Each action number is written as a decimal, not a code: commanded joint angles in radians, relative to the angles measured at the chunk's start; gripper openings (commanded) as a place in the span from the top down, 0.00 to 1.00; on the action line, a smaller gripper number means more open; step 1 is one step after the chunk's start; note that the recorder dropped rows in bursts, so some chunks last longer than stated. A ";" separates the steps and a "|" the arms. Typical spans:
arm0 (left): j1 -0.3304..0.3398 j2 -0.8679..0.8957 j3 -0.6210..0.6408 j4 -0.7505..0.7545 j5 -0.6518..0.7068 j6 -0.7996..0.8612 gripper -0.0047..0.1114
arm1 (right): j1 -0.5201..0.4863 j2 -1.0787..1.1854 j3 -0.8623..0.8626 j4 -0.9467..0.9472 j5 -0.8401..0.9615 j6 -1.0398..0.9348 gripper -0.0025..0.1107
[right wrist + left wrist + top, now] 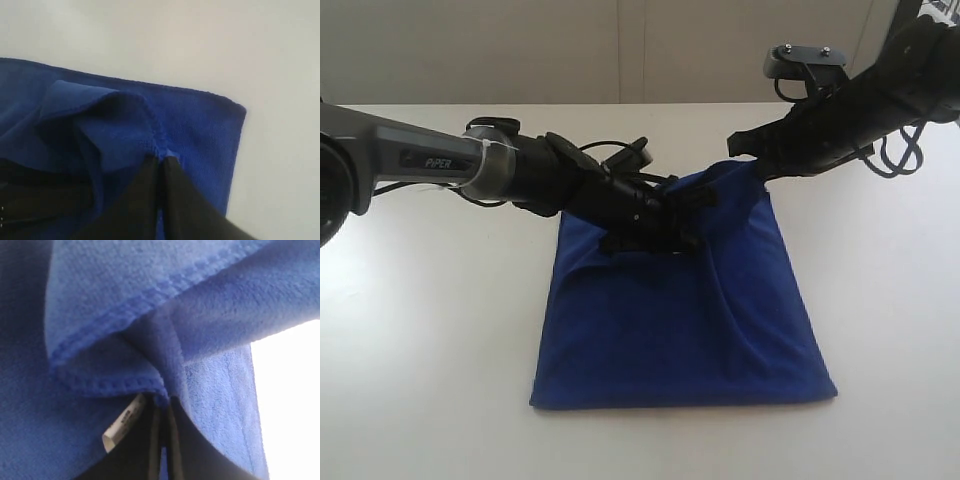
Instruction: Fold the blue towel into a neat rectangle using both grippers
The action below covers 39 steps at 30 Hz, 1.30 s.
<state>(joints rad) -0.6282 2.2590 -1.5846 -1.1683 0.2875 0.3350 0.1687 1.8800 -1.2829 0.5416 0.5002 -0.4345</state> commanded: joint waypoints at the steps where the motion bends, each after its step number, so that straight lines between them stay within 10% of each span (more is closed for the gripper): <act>1: -0.001 0.000 0.000 -0.012 0.023 0.006 0.93 | -0.011 -0.002 0.005 -0.004 0.002 -0.007 0.98; 7: 0.023 -0.031 0.000 0.037 0.123 0.006 0.93 | -0.011 -0.002 0.005 -0.004 0.002 -0.007 0.98; 20: 0.298 -0.262 -0.046 0.643 0.542 0.031 0.96 | -0.007 -0.071 0.005 -0.279 0.036 -0.104 0.98; 39: 0.110 -0.741 0.092 1.003 0.781 -0.134 0.96 | 0.081 -0.613 0.149 -0.372 0.442 -0.212 0.98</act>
<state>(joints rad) -0.4854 1.6005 -1.5251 -0.1758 1.0413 0.2411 0.2495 1.3459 -1.1830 0.1854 0.9064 -0.6382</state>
